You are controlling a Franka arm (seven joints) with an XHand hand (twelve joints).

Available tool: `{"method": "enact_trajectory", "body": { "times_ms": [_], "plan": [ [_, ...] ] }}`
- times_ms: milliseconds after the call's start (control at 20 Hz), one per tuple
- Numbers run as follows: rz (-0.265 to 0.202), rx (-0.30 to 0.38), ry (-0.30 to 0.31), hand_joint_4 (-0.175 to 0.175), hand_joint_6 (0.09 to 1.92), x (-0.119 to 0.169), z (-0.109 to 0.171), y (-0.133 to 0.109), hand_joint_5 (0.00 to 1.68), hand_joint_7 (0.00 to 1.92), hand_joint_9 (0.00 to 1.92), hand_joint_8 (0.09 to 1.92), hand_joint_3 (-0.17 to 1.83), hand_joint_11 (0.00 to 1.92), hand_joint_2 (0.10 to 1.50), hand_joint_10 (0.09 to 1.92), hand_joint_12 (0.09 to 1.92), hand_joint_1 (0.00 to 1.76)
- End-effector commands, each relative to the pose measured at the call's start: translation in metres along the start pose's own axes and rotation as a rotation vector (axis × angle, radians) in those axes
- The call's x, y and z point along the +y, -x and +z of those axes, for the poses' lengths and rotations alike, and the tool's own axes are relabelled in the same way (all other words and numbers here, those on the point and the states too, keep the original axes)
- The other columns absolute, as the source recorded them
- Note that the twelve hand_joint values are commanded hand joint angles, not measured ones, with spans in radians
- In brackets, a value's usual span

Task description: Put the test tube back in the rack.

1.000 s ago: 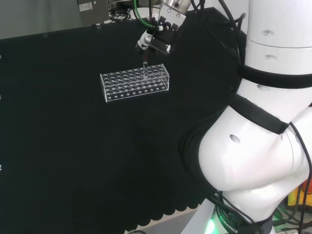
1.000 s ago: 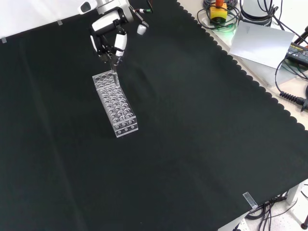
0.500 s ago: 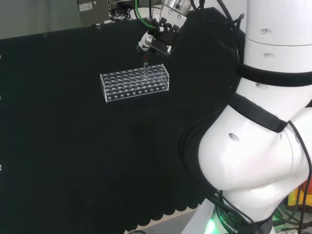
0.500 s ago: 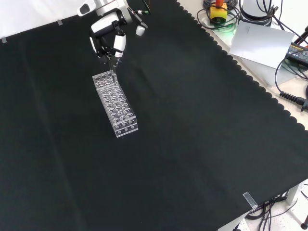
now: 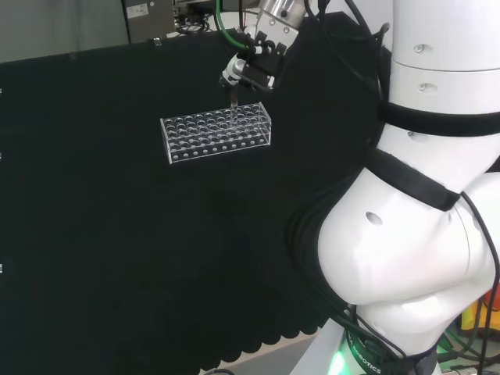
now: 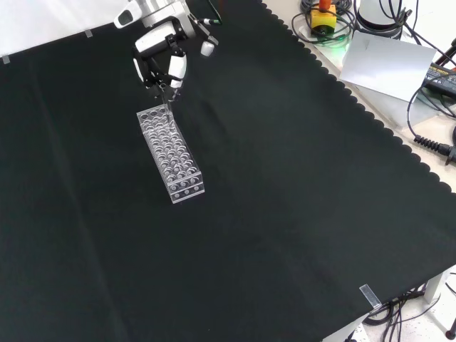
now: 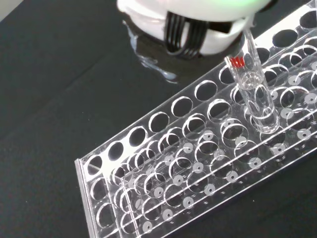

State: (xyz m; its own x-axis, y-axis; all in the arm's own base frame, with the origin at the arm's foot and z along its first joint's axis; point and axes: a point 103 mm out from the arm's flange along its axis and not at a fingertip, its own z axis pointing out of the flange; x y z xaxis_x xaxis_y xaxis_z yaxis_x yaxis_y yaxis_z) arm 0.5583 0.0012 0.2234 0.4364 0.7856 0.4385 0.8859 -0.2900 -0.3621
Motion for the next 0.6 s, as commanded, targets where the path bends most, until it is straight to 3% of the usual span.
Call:
{"method": "enact_trajectory", "body": {
  "times_ms": [50,600],
  "plan": [
    [0.012,-0.008,-0.006,-0.175,0.21,0.008,0.014,0.008,1.42,1.86,1.43,0.14,0.14,1.26,0.86,0.27,0.86,1.43],
    [0.020,-0.010,-0.025,-0.175,0.21,0.010,0.025,0.013,1.42,1.86,1.43,0.14,0.14,1.26,0.86,0.27,0.86,1.43]
  ]
}}
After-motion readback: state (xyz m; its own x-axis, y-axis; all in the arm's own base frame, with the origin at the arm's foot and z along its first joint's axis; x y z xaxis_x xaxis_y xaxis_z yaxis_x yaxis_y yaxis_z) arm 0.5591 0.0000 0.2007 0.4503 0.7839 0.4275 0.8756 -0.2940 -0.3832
